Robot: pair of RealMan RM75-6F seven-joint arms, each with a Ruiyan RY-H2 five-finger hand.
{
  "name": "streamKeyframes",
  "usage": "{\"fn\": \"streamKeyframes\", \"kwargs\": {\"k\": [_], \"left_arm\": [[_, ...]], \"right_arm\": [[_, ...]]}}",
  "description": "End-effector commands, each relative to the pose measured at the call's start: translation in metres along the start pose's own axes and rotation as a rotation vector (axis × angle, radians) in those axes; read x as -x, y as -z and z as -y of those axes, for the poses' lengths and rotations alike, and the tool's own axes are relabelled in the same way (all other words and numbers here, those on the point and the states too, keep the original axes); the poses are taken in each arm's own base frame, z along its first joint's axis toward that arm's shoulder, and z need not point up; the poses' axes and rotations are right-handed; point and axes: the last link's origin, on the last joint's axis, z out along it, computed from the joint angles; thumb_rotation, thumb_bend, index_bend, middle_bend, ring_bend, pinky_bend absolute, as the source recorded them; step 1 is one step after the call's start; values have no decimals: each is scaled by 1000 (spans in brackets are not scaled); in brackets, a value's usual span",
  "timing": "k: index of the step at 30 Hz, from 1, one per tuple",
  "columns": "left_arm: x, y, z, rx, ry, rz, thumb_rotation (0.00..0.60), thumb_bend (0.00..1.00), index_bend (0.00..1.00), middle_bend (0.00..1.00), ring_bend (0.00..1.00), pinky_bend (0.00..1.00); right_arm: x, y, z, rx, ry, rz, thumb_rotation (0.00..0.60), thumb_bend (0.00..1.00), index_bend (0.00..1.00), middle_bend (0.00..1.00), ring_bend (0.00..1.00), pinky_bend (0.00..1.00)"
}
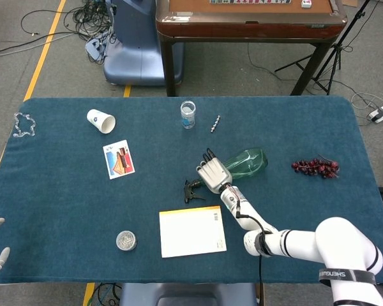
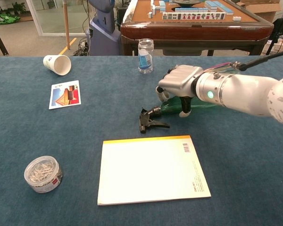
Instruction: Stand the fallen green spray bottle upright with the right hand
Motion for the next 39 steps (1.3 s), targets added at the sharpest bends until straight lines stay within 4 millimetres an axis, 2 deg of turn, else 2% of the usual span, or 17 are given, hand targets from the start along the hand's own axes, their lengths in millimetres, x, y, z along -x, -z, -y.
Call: {"fn": "streamKeyframes", "kwargs": {"k": [1,5,6,7,11,14,21,26,34,39], "left_arm": [[0,0,0,0,-1,1,600,335,241,73,28,14],[0,1,1,-2,1,-1,600,334,241,72,27,15],[0,1,1,-3,1,-2,600,335,241,72,27,14],[0,1,2,-3,1,-2,600,335,241,73,28,14],[1,2,1,2,-1,1,600,334,241,73,28,14],[1,1,0,5,-1,4,600,335,241,73,28,14],[3,-3,-4,27,0,6,600,335,241,73,28,14],[3,-5,-8,44,2,6,600,335,241,73,27,14],[6,-8,-12,58,4,15,600,335,241,73,27,14],[7,-9,-13,60,6,19,600,335,241,73,27,14]], "right_arm": [[1,-1,0,3,7,2,600,238,378,322,120,38],[2,-1,0,5,0,-7,600,312,475,382,175,70],[22,19,3,-8,-6,25,600,328,505,406,200,82],[26,38,1,3,-12,-10,600,345,542,434,232,100],[7,42,-7,-3,-80,-81,600,387,634,503,324,163],[-6,51,-18,-8,-171,-133,600,408,669,534,371,202],[-25,84,-57,-8,-462,-220,600,468,710,570,420,232],[-27,105,-82,-6,-627,-257,600,469,710,571,422,239],[-17,132,-105,-52,-1046,-330,600,469,711,570,422,240],[-4,132,-114,-88,-1279,-379,600,469,710,570,422,239]]}}
